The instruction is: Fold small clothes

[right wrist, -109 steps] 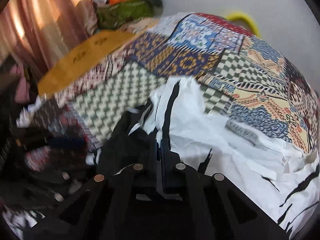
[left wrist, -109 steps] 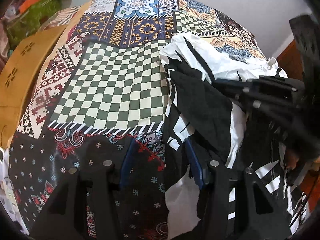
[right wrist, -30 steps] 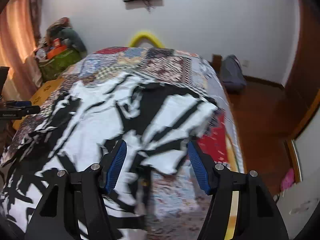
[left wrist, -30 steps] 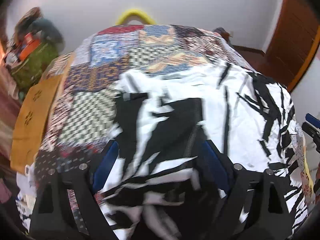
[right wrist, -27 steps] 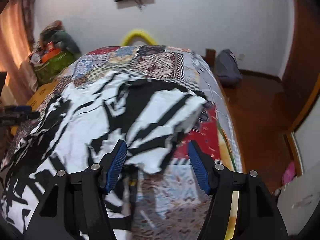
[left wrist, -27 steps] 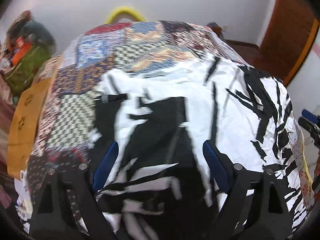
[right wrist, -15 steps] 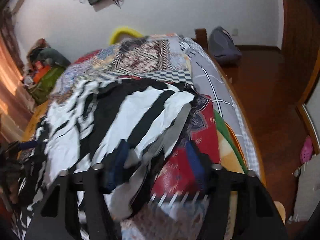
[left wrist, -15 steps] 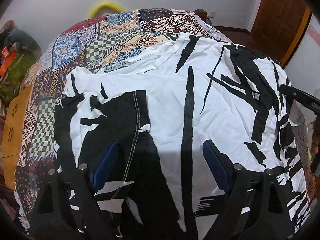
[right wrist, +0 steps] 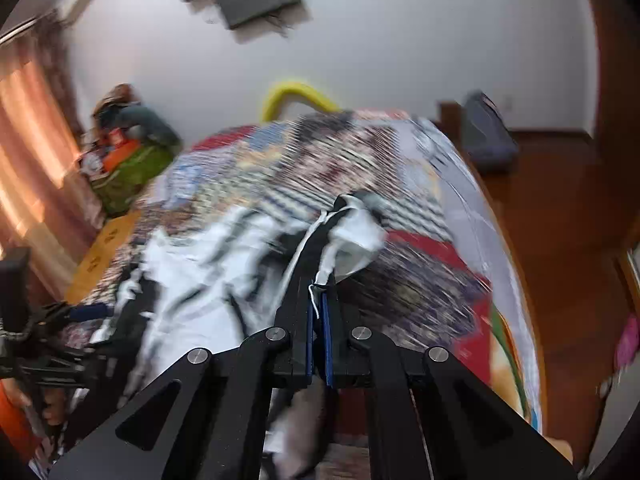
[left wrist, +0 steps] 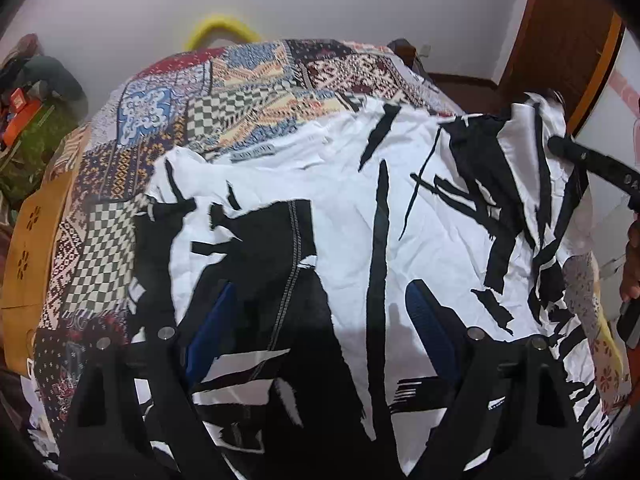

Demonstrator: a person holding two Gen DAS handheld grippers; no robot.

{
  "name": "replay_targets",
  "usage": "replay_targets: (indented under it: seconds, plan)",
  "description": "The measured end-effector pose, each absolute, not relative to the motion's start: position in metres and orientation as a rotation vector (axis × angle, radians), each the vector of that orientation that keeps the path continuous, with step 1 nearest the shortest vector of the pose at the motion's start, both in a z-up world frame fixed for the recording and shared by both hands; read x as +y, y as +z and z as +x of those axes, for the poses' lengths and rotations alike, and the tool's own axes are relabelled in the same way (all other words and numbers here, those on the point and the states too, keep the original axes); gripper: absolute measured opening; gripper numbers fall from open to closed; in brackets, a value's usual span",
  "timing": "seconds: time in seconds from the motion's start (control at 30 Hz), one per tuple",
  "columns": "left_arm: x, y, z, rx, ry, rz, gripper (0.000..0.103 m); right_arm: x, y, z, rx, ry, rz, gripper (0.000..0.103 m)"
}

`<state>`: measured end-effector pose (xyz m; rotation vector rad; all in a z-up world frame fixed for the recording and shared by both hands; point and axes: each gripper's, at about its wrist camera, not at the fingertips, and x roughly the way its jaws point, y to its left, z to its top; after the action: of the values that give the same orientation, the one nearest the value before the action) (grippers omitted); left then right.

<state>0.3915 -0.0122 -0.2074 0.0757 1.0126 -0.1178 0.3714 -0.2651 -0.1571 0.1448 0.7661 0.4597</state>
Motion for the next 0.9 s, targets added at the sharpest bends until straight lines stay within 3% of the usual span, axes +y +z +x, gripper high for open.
replay_targets:
  seconds: [0.2, 0.5, 0.57, 0.73, 0.9]
  plan:
    - [0.007, -0.188, 0.378, 0.976, -0.103, 0.03, 0.086, -0.199, -0.139, 0.368, 0.758, 0.583, 0.067, 0.004]
    - [0.043, -0.179, 0.357, 0.975, -0.048, 0.011, 0.086, -0.118, -0.202, 0.368, 0.971, 0.687, -0.034, 0.006]
    - [0.049, -0.178, 0.354, 0.973, -0.041, 0.008, 0.086, -0.112, -0.208, 0.365, 0.998, 0.704, -0.048, 0.009]
    - [0.048, -0.179, 0.356, 0.977, -0.04, 0.002, 0.086, -0.125, -0.189, 0.353, 0.942, 0.702, -0.045, 0.035]
    - [0.031, -0.181, 0.373, 0.983, -0.075, -0.011, 0.086, -0.152, -0.159, 0.346, 0.84, 0.677, -0.055, 0.036]
